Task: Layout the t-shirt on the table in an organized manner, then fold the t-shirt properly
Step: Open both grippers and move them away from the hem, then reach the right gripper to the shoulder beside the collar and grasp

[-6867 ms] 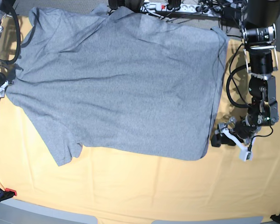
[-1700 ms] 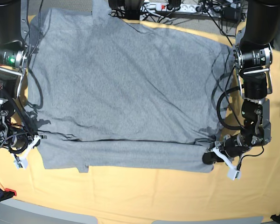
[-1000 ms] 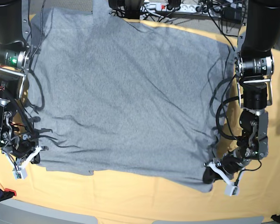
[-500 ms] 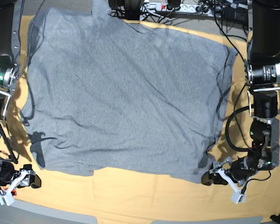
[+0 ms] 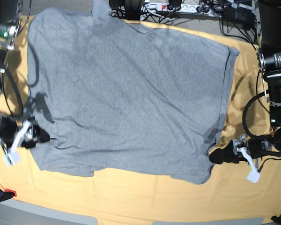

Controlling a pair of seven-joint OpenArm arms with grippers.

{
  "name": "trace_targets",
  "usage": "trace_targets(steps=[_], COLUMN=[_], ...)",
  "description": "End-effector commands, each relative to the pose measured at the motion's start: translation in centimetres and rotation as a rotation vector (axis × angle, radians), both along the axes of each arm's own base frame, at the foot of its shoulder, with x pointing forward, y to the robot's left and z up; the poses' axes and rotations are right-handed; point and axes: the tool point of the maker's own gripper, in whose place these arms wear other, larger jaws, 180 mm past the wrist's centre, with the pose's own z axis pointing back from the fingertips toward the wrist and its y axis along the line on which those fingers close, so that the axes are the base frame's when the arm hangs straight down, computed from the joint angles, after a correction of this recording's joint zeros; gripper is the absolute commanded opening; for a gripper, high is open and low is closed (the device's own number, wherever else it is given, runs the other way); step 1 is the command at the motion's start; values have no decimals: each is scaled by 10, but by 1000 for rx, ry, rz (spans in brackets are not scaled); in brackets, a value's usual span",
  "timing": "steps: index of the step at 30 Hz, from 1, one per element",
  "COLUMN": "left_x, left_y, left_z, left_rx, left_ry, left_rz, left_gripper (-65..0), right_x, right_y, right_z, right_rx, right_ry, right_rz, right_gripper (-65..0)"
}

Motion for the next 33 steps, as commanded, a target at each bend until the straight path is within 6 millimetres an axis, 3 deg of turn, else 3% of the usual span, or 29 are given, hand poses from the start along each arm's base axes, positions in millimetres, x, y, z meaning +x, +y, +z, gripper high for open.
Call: trace_targets(steps=[1, 3, 9, 14, 19, 25, 27, 32, 33], left_x=[5, -2, -15, -28, -36, -42, -41, -40, -40], left_y=[10, 14, 35, 42, 42, 42, 42, 43, 43], left_z=[31, 40, 27, 8, -6, -14, -13, -12, -12], left_rx=[-39, -99, -66, -52, -51, -51, -53, -56, -56], left_ry=[-74, -80, -43, 7, 41, 61, 58, 54, 54], left_rz=[9, -5, 29, 40, 41, 41, 44, 48, 49], left_gripper=[-186, -186, -186, -186, -186, -186, -186, -186, -186], right_x=[1, -16, -77, -137, -194, -233, -237, -241, -241], right_y=[-10, -19, -44, -62, -58, -60, -66, -78, -82], right_z=[26, 30, 29, -6, -33, -60, -67, -75, -76], right_rx=[6, 2, 109, 203, 318, 339, 301, 227, 208], right_ry=[-78, -95, -75, 21, 100, 169, 180, 202, 199], right_rz=[-19, -53, -144, -272, -374, -503, -539, -578, -590], right_gripper=[-235, -235, -235, -235, -235, -236, -286, -629, -650])
